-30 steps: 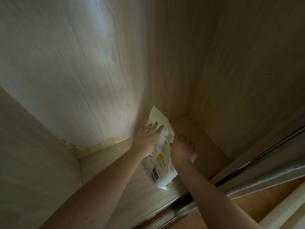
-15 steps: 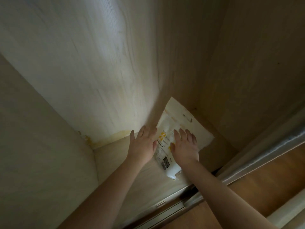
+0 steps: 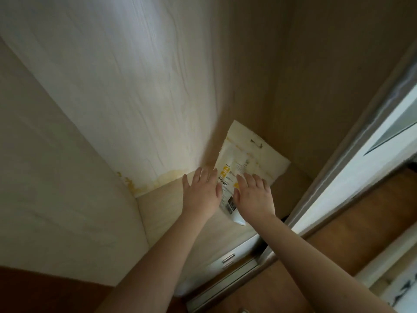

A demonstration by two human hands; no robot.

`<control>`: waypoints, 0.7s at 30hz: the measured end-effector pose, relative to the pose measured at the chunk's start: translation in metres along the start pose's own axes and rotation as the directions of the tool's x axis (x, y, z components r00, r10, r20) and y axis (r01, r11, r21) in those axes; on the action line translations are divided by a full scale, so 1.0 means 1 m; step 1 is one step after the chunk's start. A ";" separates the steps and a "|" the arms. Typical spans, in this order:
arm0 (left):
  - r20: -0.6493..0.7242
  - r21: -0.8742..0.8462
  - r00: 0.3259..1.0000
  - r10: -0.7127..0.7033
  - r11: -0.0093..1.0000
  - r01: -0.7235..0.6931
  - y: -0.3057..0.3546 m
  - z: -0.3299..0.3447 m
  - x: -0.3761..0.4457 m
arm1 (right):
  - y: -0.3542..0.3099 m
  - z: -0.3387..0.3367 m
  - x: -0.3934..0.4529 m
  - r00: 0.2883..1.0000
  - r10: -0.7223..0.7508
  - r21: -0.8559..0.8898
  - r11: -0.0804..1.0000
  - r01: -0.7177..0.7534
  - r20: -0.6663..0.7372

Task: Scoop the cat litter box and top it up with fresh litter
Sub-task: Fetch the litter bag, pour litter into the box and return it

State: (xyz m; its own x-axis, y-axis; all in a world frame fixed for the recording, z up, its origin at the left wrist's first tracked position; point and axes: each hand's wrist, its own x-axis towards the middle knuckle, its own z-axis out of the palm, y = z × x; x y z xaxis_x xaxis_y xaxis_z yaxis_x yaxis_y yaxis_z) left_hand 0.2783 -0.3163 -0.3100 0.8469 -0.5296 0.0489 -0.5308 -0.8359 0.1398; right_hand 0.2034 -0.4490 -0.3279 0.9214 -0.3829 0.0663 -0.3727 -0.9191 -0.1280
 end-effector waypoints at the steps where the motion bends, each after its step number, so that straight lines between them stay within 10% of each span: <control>1: 0.002 -0.002 1.000 -0.002 1.000 0.002 0.001 0.000 -0.006 | -0.001 -0.004 -0.008 1.000 0.018 -0.003 1.000 -0.018 -0.005; 21: -0.074 -0.054 0.893 0.445 0.892 -0.449 -0.043 -0.056 -0.232 | -0.102 -0.053 -0.250 0.972 0.199 -0.004 0.980 -0.201 -0.129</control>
State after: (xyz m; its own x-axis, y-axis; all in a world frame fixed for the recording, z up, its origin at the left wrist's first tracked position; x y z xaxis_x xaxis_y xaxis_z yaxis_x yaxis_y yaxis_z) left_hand 0.1063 -0.1493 -0.2723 0.5224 -0.8336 0.1793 -0.8517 -0.5001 0.1565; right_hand 0.0050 -0.2641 -0.2793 0.8069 -0.5666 0.1668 -0.5506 -0.8238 -0.1347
